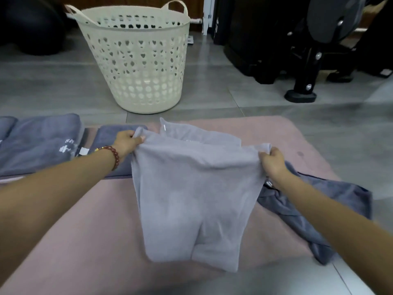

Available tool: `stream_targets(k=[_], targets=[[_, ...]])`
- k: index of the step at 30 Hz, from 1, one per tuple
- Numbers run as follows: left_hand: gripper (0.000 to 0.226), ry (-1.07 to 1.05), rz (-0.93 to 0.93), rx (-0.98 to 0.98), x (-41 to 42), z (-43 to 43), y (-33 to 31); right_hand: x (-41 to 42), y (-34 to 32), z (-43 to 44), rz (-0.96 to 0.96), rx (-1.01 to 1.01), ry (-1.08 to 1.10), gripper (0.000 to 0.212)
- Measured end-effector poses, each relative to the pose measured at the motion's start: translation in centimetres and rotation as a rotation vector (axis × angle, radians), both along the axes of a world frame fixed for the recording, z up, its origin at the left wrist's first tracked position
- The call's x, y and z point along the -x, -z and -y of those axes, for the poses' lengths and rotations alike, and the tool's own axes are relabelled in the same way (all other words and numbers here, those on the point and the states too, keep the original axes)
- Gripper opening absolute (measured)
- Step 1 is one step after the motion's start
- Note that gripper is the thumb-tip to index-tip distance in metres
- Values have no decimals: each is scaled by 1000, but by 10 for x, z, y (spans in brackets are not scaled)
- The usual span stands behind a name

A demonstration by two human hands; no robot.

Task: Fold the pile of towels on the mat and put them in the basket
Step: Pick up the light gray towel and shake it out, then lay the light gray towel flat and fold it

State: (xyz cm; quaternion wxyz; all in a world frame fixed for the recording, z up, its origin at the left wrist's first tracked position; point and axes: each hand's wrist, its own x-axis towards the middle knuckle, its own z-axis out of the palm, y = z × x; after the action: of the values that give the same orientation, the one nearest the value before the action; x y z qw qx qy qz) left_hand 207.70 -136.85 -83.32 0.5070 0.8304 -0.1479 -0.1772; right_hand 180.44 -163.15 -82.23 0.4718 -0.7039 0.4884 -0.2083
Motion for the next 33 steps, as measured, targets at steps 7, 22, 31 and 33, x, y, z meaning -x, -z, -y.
stream_targets(k=[7, 22, 31, 33], targets=[[28, -150, 244, 208, -45, 66, -21, -41, 8, 51, 261, 185, 266, 20], [26, 78, 83, -115, -146, 152, 108, -151, 100, 131, -130, -122, 24, 22], [29, 100, 192, -180, -154, 168, 138, -176, 125, 127, -321, -46, 76, 22], [34, 118, 145, -155, -153, 166, 131, -179, 126, 128, -219, -126, 110, 26]])
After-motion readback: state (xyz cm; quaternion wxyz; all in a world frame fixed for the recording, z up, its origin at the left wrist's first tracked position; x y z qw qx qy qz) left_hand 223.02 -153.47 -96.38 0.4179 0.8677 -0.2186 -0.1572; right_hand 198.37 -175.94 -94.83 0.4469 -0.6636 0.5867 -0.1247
